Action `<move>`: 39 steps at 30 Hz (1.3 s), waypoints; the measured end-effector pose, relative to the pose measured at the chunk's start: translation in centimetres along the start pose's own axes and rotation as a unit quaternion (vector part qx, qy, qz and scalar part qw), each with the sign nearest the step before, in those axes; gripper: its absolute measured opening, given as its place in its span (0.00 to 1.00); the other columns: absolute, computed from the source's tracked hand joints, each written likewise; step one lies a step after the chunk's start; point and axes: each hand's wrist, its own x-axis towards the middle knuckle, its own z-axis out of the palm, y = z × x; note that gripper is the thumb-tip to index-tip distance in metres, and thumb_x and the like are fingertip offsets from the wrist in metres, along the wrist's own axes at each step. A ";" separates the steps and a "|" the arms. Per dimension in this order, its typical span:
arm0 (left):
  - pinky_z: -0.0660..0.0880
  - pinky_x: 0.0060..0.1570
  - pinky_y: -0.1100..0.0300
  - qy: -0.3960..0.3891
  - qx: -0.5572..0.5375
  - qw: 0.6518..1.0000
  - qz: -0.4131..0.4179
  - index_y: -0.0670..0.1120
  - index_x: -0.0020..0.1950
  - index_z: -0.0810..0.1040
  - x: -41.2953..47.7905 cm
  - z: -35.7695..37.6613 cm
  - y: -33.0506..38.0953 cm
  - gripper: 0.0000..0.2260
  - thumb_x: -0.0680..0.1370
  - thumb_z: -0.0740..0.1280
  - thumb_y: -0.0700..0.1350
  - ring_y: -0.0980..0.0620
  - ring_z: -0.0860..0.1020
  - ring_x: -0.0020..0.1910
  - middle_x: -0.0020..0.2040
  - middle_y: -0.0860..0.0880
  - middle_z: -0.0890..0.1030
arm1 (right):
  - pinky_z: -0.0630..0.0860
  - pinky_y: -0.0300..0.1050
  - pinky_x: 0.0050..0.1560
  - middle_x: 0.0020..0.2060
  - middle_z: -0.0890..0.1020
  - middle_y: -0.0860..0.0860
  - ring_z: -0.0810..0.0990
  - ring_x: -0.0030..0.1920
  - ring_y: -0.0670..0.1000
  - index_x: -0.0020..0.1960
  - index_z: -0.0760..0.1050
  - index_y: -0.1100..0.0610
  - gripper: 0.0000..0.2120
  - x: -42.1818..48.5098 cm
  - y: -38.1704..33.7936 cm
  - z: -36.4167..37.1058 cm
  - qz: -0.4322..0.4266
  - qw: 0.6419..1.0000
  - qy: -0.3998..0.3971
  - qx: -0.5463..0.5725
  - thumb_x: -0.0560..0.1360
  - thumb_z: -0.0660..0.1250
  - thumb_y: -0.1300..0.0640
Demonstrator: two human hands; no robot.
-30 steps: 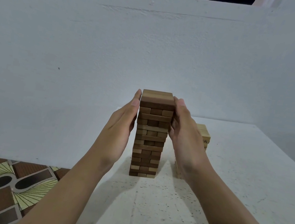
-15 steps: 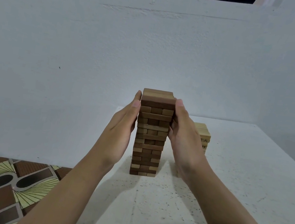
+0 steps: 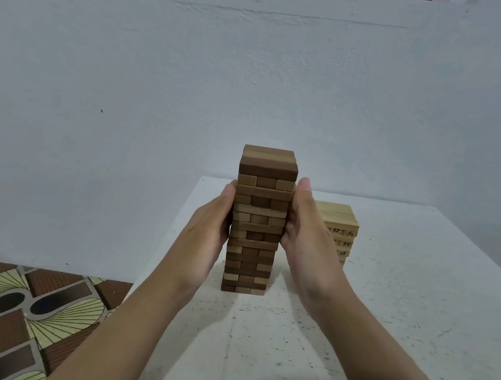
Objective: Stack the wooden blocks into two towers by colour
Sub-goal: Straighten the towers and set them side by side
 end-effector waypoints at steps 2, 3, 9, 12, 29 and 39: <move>0.67 0.72 0.50 0.001 -0.003 1.000 0.000 0.60 0.66 0.79 0.0 0.0 0.0 0.22 0.83 0.50 0.62 0.59 0.77 0.67 0.64 0.58 0.82 | 0.72 0.50 0.70 0.58 0.84 0.41 0.81 0.61 0.41 0.62 0.79 0.41 0.28 0.0 0.0 0.1 0.000 1.000 0.002 -0.004 0.83 0.43 0.35; 0.67 0.72 0.50 0.002 -0.003 1.000 0.000 0.60 0.66 0.79 0.0 0.0 0.0 0.22 0.83 0.50 0.62 0.60 0.77 0.67 0.64 0.58 0.82 | 0.72 0.50 0.70 0.58 0.84 0.41 0.81 0.61 0.41 0.62 0.79 0.41 0.27 0.0 0.0 0.1 0.000 1.000 0.005 -0.006 0.83 0.44 0.35; 0.66 0.74 0.48 0.005 0.004 1.000 -0.003 0.66 0.60 0.81 0.0 0.0 0.1 0.20 0.83 0.51 0.65 0.60 0.77 0.67 0.63 0.60 0.82 | 0.72 0.50 0.70 0.58 0.84 0.42 0.81 0.61 0.42 0.64 0.78 0.42 0.27 0.2 0.2 0.3 0.001 1.000 0.016 -0.005 0.83 0.45 0.34; 0.65 0.74 0.47 0.004 0.009 1.000 0.000 0.67 0.62 0.80 0.1 0.1 0.0 0.20 0.82 0.50 0.64 0.59 0.76 0.68 0.64 0.60 0.81 | 0.72 0.51 0.70 0.59 0.84 0.43 0.80 0.62 0.43 0.67 0.77 0.43 0.28 0.3 0.4 0.3 0.006 1.000 0.014 -0.005 0.82 0.45 0.33; 0.65 0.74 0.46 0.009 0.004 1.000 0.009 0.58 0.69 0.78 0.3 0.1 -1.0 0.24 0.83 0.50 0.63 0.55 0.75 0.70 0.67 0.56 0.81 | 0.72 0.45 0.66 0.58 0.84 0.40 0.80 0.61 0.40 0.57 0.80 0.37 0.25 -0.1 0.3 0.0 -0.006 1.000 0.003 -0.009 0.82 0.45 0.34; 0.66 0.74 0.46 0.005 -0.004 1.000 -0.008 0.58 0.69 0.78 0.1 -0.1 -1.7 0.24 0.83 0.49 0.64 0.56 0.75 0.70 0.66 0.56 0.81 | 0.73 0.47 0.67 0.58 0.84 0.40 0.80 0.62 0.40 0.56 0.79 0.35 0.24 -0.3 0.9 0.2 -0.008 1.000 0.000 -0.005 0.83 0.44 0.35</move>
